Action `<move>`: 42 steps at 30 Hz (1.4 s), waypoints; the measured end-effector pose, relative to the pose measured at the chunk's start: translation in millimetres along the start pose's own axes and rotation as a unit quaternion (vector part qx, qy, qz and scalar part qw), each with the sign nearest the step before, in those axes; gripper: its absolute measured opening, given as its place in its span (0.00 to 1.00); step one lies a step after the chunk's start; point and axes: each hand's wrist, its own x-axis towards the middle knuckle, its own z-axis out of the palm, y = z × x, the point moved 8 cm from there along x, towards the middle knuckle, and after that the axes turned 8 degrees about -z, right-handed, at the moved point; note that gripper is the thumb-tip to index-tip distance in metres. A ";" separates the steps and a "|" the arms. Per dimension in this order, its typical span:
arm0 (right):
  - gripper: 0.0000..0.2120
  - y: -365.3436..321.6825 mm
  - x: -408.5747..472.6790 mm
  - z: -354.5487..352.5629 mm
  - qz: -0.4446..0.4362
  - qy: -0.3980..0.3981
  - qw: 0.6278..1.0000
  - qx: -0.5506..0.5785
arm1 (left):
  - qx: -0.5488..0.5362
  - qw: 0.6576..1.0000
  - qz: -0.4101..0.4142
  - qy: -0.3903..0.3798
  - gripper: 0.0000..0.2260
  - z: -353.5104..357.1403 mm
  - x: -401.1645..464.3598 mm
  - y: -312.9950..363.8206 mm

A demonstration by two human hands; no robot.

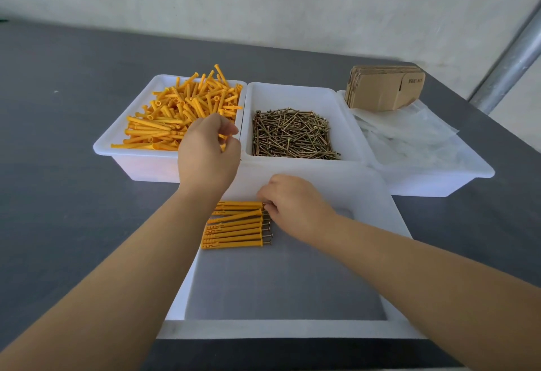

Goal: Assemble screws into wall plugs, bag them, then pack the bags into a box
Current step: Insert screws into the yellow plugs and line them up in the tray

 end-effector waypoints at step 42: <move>0.11 135.3 13.0 -56.6 0.283 -0.076 0.955 0.037 | -0.033 0.979 0.195 0.055 0.12 -7.7 -16.3 47.1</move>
